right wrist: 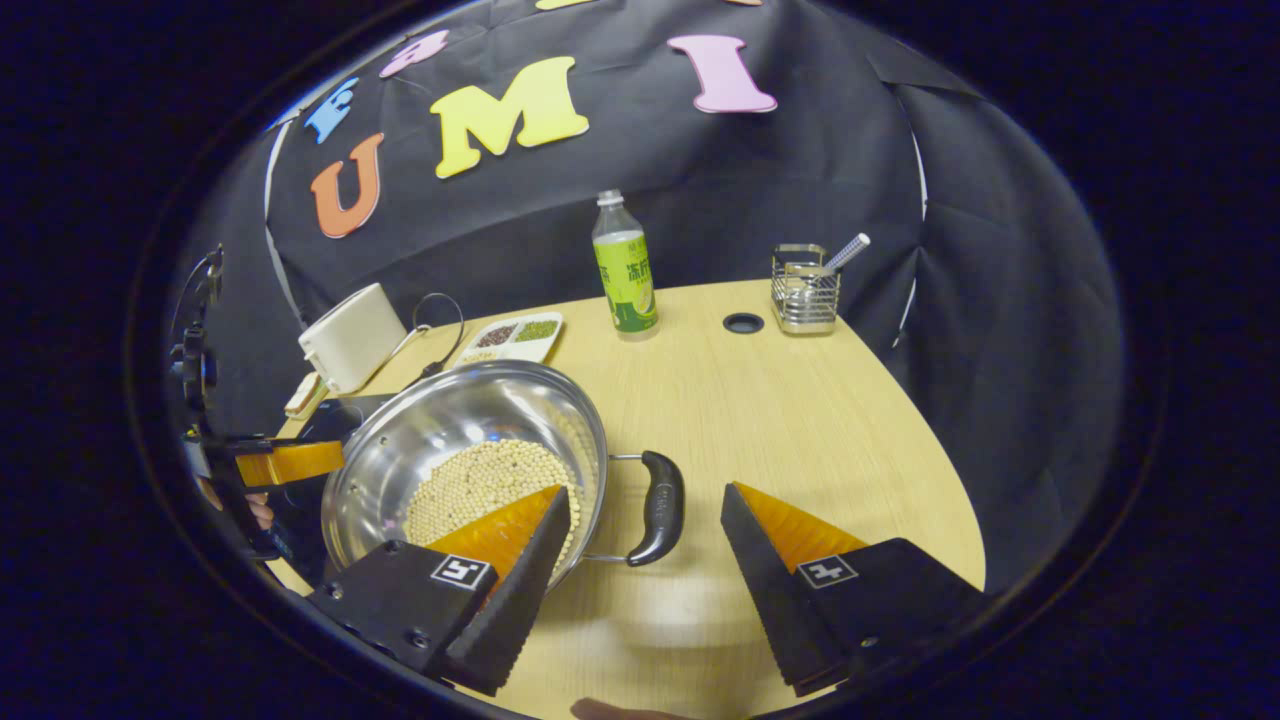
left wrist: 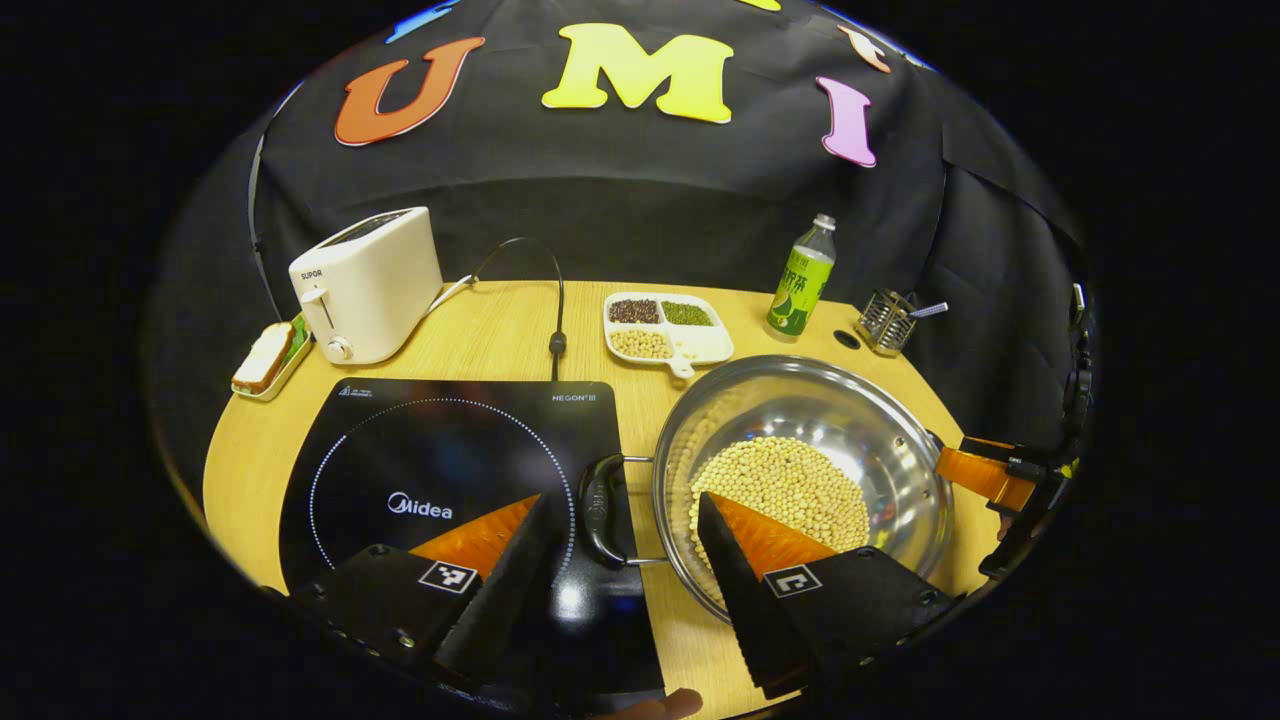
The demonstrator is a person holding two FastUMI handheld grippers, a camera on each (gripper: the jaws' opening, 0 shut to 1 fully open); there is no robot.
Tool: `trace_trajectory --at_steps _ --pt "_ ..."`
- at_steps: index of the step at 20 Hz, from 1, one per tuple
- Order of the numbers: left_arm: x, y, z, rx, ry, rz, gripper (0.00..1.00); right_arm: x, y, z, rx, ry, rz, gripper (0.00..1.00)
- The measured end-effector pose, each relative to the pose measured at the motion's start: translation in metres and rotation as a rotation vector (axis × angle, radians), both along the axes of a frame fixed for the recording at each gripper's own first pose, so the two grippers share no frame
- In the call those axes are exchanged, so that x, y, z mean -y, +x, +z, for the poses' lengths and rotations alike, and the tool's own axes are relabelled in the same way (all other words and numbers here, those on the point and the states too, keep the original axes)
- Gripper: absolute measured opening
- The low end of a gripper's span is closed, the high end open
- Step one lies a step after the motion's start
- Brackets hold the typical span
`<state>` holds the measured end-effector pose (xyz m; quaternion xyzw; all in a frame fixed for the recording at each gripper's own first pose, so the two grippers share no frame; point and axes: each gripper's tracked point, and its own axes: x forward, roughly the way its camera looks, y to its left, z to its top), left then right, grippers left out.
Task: First push the handle of the pot to place it horizontally, then grasp the pot with both hands and set it on the induction cooktop.
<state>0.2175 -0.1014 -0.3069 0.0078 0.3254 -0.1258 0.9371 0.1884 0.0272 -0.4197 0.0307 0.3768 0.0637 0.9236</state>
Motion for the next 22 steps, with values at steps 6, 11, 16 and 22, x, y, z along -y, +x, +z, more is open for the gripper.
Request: trace_trajectory --at_steps 6,11,16,22 --pt "0.01 0.008 -0.015 -0.073 0.02 -0.039 0.76 -0.009 0.009 -0.01 -0.027 -0.015 0.033 0.78" --pt "0.004 0.016 -0.017 -0.111 0.059 -0.006 0.74 -0.009 0.012 -0.015 -0.072 -0.051 0.018 0.69" --pt "0.004 0.015 -0.02 -0.131 0.081 -0.025 0.63 -0.009 0.013 -0.016 -0.13 -0.097 0.04 0.67" --pt "0.003 0.012 -0.02 -0.147 0.07 -0.052 0.57 -0.009 0.016 -0.016 -0.154 -0.102 0.057 0.65"
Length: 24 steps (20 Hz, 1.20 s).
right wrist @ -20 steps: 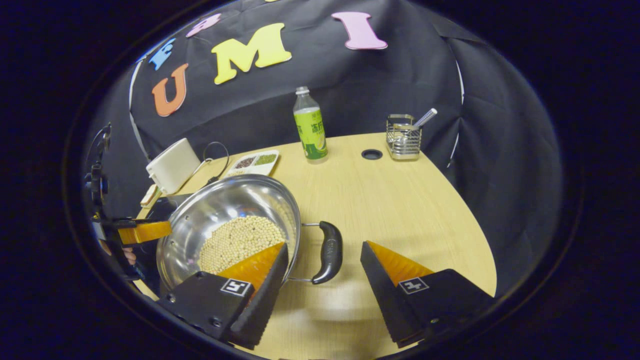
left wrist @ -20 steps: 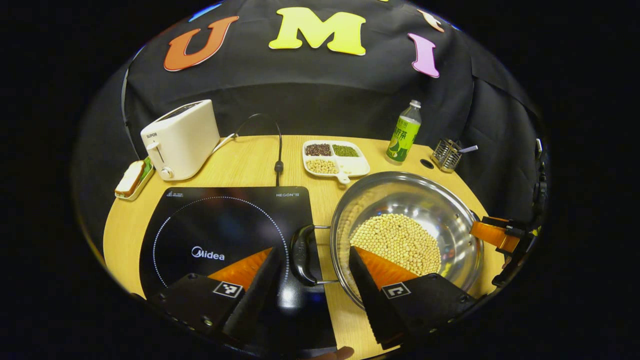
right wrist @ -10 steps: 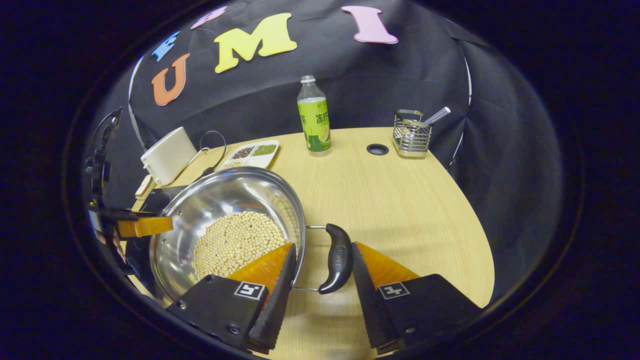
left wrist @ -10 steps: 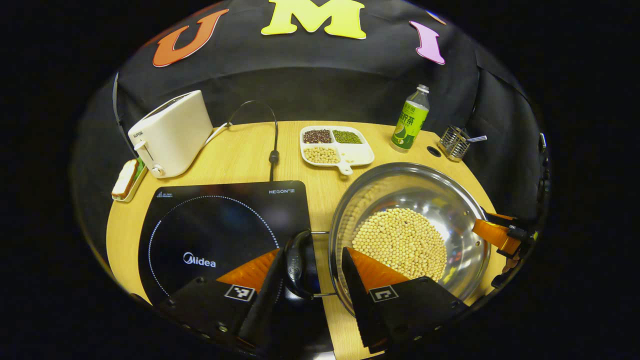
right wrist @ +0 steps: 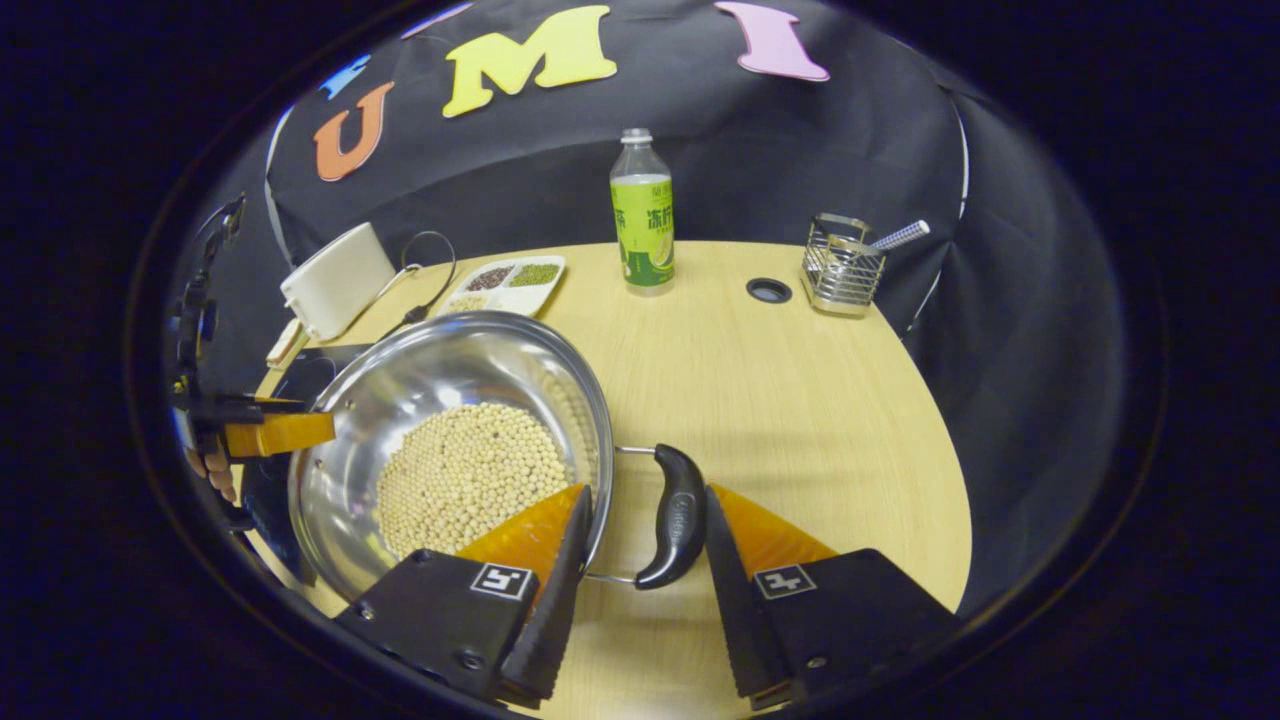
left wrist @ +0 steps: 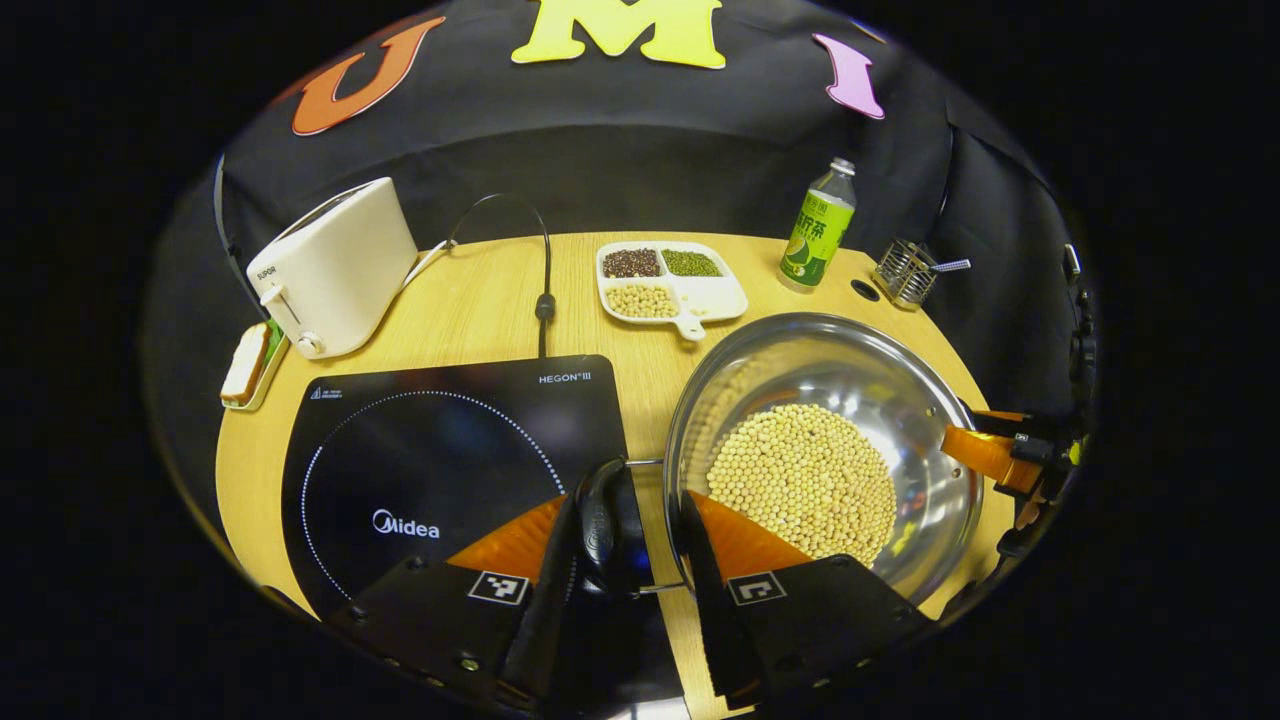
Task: First push the handle of the pot to place it horizontally, then grasp the pot with both hands and set it on the induction cooktop.
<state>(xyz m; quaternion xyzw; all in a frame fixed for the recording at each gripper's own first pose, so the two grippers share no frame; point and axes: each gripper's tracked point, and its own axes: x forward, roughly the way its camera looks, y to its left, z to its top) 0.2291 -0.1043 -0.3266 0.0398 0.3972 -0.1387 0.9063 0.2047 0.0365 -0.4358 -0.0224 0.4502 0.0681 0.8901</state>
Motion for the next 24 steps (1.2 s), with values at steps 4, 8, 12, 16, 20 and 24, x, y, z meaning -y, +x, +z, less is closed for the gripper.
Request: trace_trajectory --at_steps 4,8,12,16,20,24 --pt "-0.005 -0.02 0.006 -0.013 0.026 0.011 0.54 -0.005 -0.018 0.007 -0.038 0.038 -0.045 0.59" --pt "-0.008 -0.044 0.033 0.059 0.023 0.003 0.54 -0.005 -0.044 0.032 -0.022 0.071 -0.056 0.58" --pt "-0.013 -0.072 0.062 0.117 0.024 -0.011 0.54 -0.007 -0.072 0.065 0.023 0.083 -0.076 0.58" --pt "-0.027 -0.1 0.082 0.126 0.003 -0.009 0.54 -0.016 -0.104 0.091 0.029 0.073 -0.073 0.58" --pt "-0.05 -0.121 0.108 0.144 -0.02 0.015 0.54 -0.038 -0.122 0.125 0.045 0.06 -0.054 0.58" --pt "-0.085 -0.134 0.133 0.166 -0.036 0.047 0.54 -0.073 -0.129 0.154 0.065 0.044 -0.005 0.58"
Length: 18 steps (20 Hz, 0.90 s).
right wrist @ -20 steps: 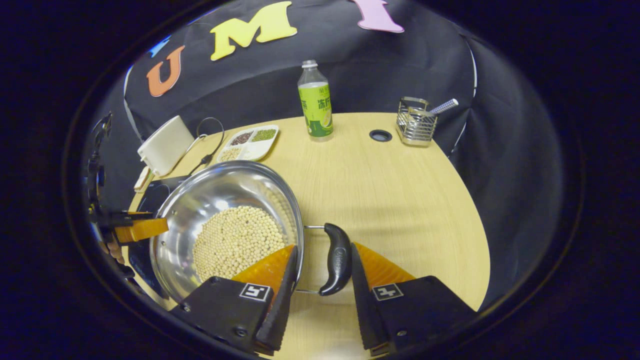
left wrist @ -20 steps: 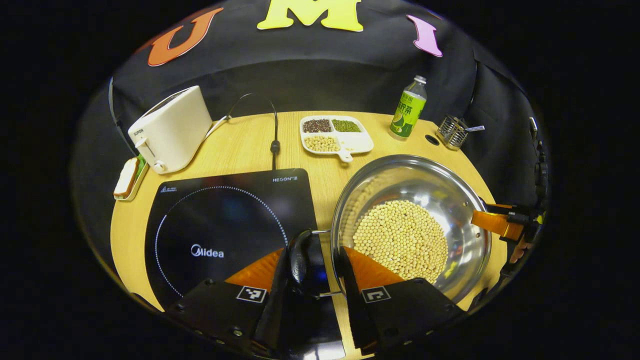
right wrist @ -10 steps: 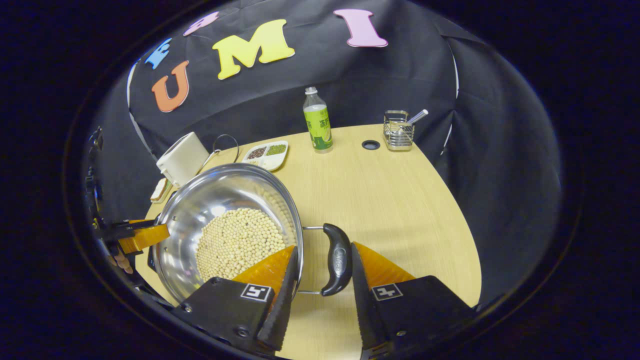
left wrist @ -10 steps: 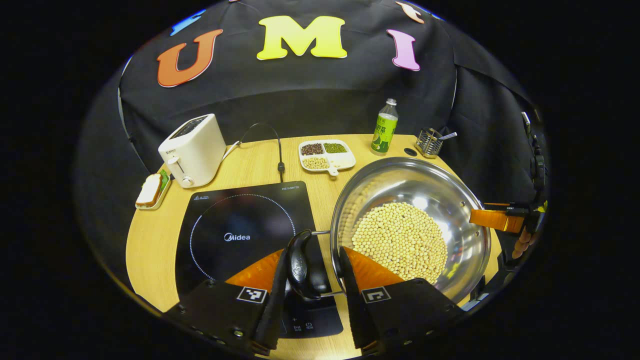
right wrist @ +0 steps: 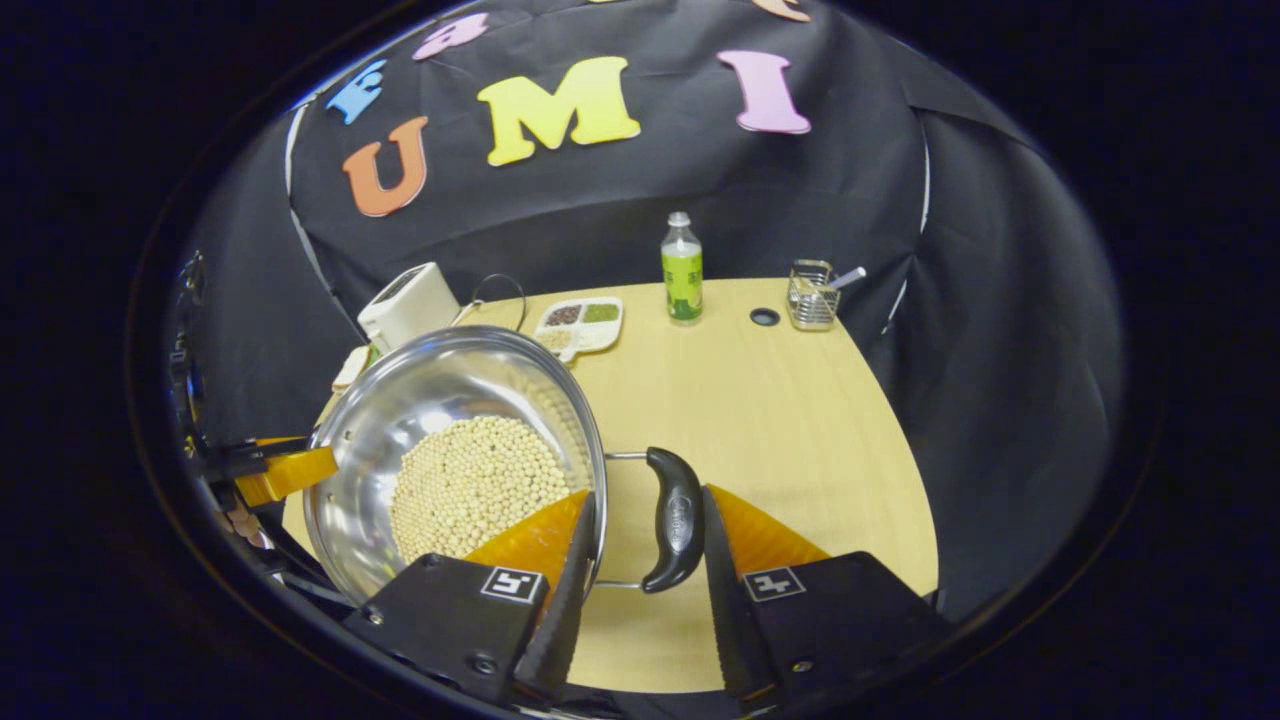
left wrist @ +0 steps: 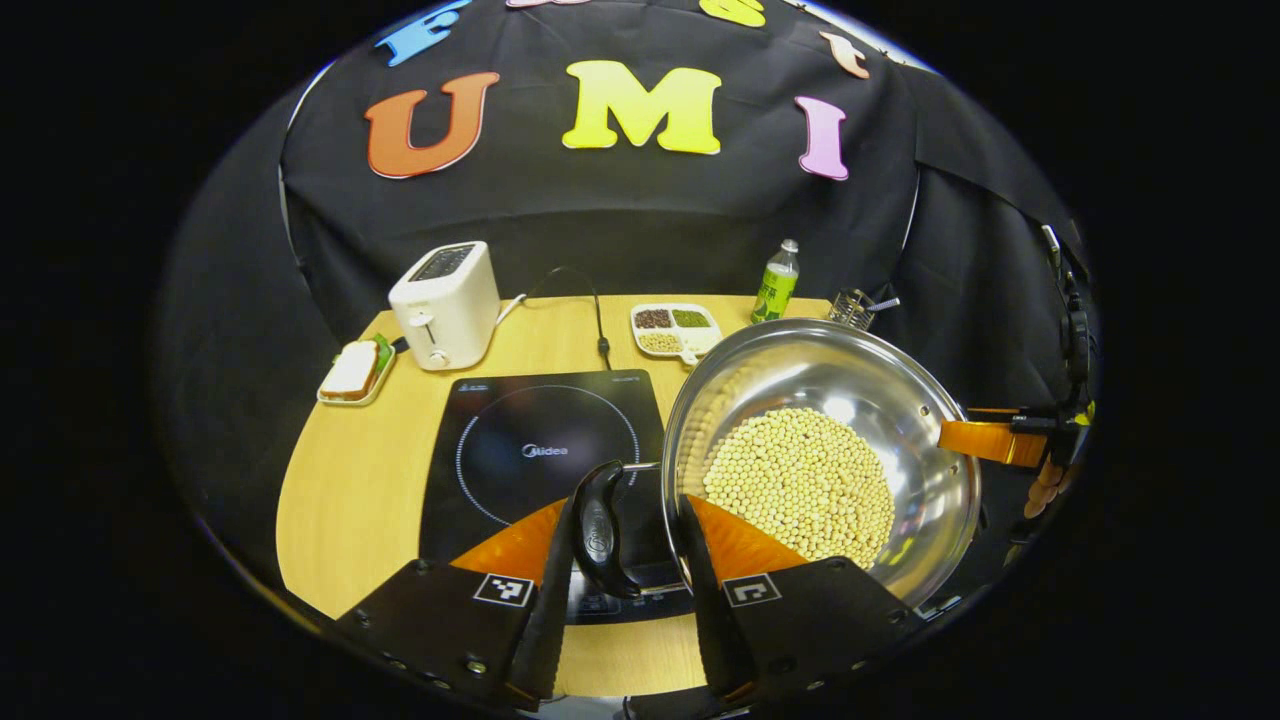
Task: First push the handle of the pot to place it horizontally, then grasp the pot with both hands and set it on the induction cooktop.
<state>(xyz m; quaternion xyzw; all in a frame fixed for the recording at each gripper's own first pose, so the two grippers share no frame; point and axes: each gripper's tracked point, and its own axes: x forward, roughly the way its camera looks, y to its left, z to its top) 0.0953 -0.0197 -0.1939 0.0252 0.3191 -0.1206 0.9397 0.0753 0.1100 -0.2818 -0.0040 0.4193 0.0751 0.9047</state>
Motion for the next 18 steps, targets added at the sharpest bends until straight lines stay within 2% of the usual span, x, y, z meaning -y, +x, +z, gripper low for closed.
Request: trace_trajectory --at_steps 1,2,3,10,13,18 --pt "-0.009 -0.002 0.006 0.009 -0.007 0.011 0.54 -0.012 0.001 0.006 0.008 0.002 0.013 0.59" --pt "-0.021 -0.004 0.012 0.019 -0.012 0.023 0.58 -0.023 0.001 0.012 0.014 0.003 0.028 0.58" --pt "-0.032 -0.004 0.018 0.028 -0.014 0.035 0.54 -0.035 0.003 0.018 0.022 0.004 0.043 0.58" --pt "-0.107 -0.003 0.059 0.093 0.001 0.125 0.54 -0.123 0.023 0.045 0.061 0.012 0.162 0.58" --pt "-0.129 0.005 0.073 0.108 -0.01 0.147 0.54 -0.15 0.039 0.056 0.071 0.014 0.188 0.59" --pt "-0.16 0.042 0.06 0.095 -0.017 0.179 0.54 -0.19 0.068 0.038 0.053 0.016 0.205 0.58"
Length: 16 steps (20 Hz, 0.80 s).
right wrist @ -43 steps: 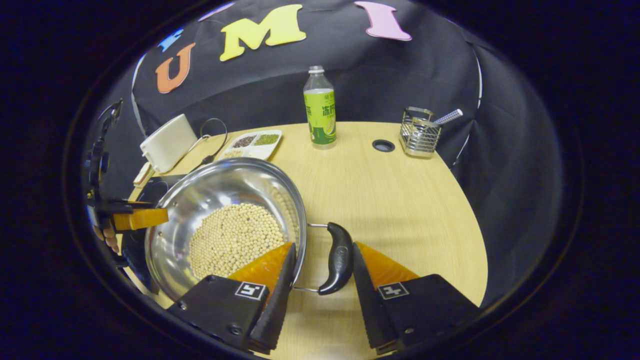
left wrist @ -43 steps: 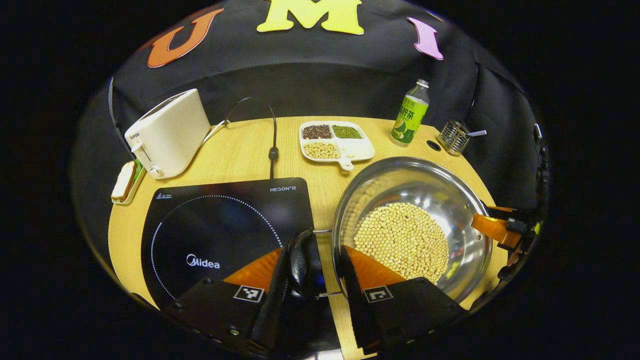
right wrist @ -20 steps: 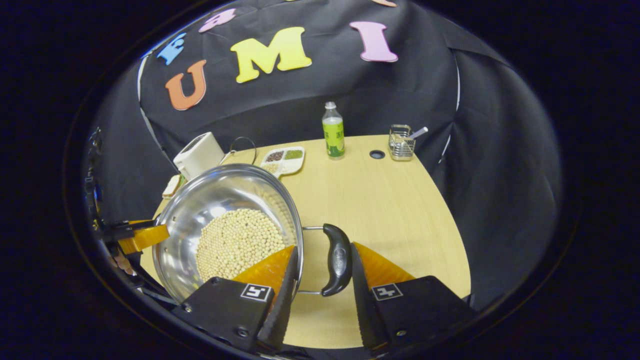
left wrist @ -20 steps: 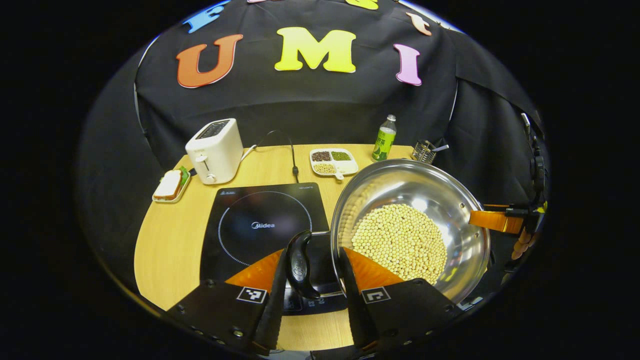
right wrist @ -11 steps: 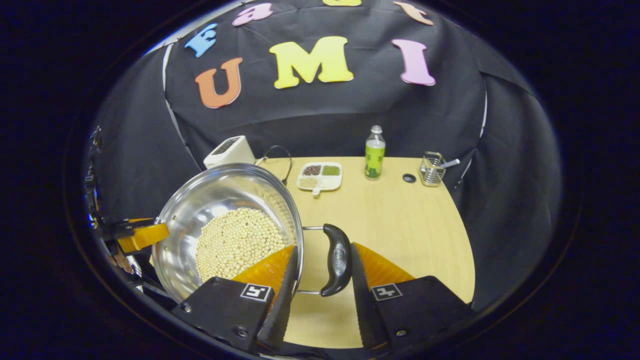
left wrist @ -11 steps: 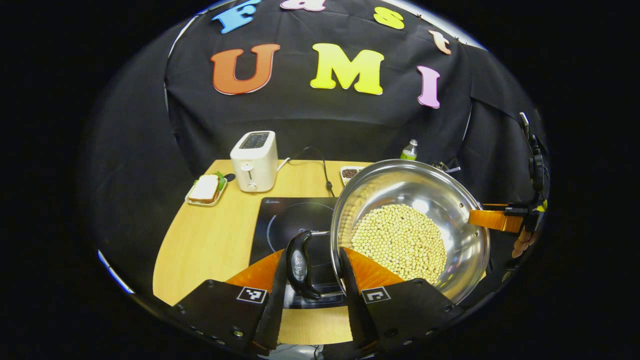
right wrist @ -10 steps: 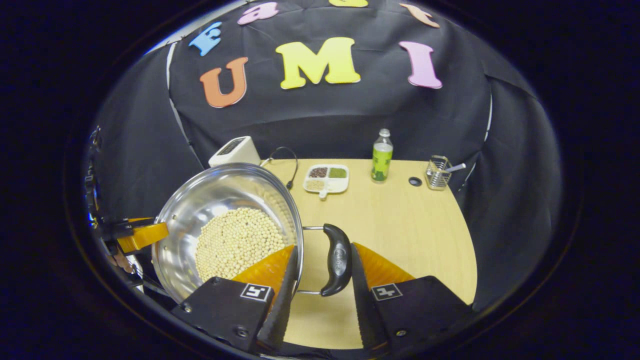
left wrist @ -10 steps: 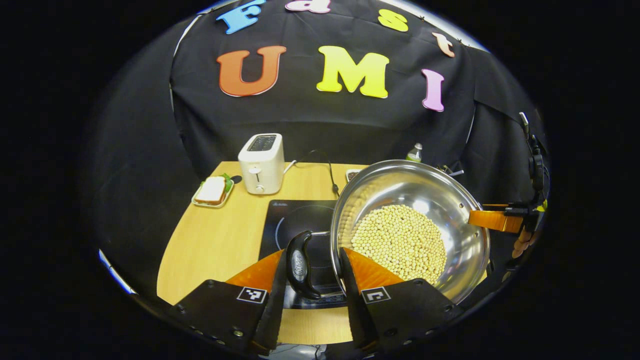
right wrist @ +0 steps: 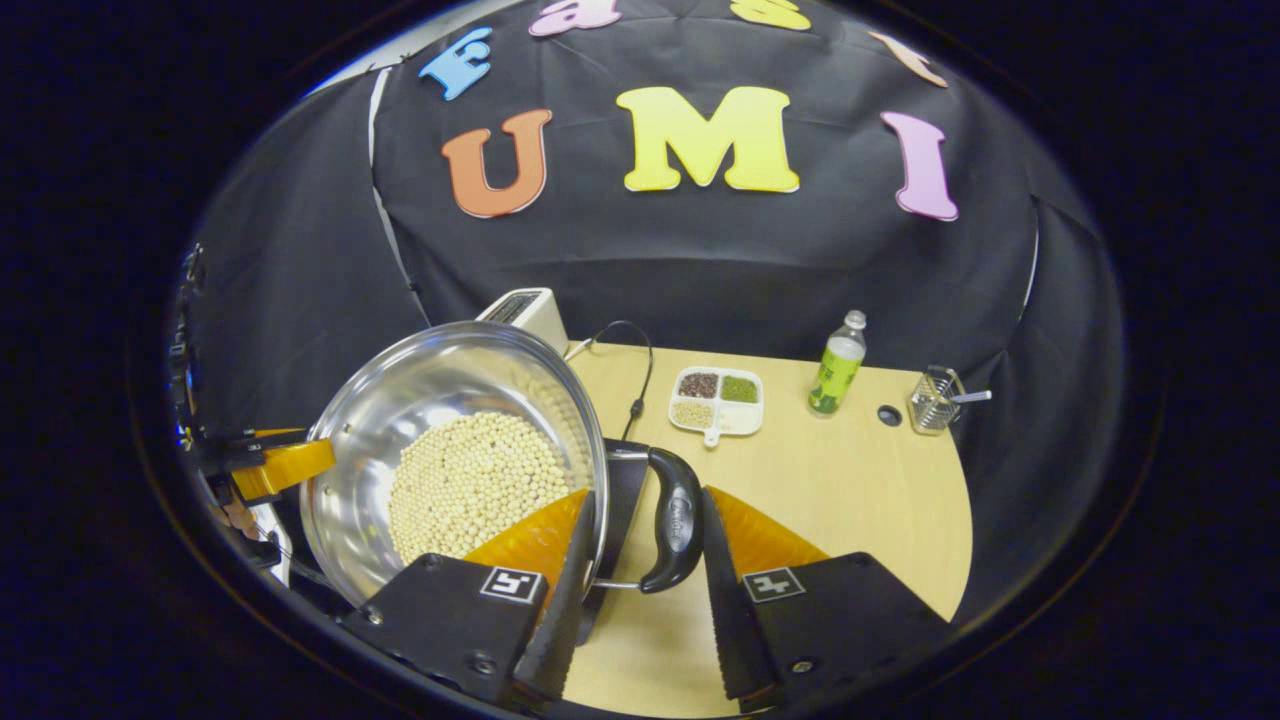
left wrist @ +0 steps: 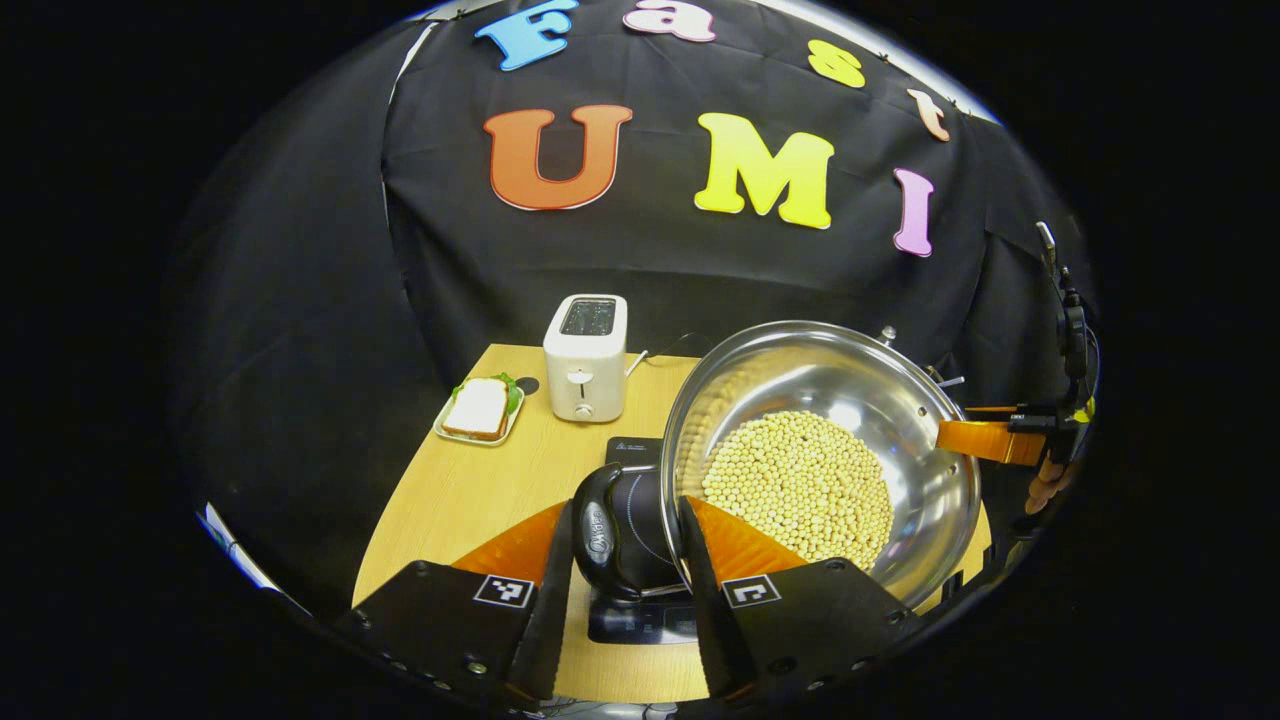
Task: First push the handle of the pot to place it horizontally, then grasp the pot with both hands and set it on the induction cooktop.
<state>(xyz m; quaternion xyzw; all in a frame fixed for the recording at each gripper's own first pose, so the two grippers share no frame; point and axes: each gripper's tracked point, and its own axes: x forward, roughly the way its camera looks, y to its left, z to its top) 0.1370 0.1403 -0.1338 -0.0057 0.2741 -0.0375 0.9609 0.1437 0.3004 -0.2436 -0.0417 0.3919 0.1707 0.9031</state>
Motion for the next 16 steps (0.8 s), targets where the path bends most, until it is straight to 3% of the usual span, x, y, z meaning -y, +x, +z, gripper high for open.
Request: trace_trajectory --at_steps 8,16 --pt "-0.024 0.06 -0.075 -0.096 0.007 0.02 0.54 -0.03 0.048 -0.089 -0.05 -0.03 -0.006 0.58" --pt "-0.031 0.1 -0.13 -0.14 0.042 0.042 0.54 -0.035 0.069 -0.159 -0.087 -0.02 -0.033 0.58"
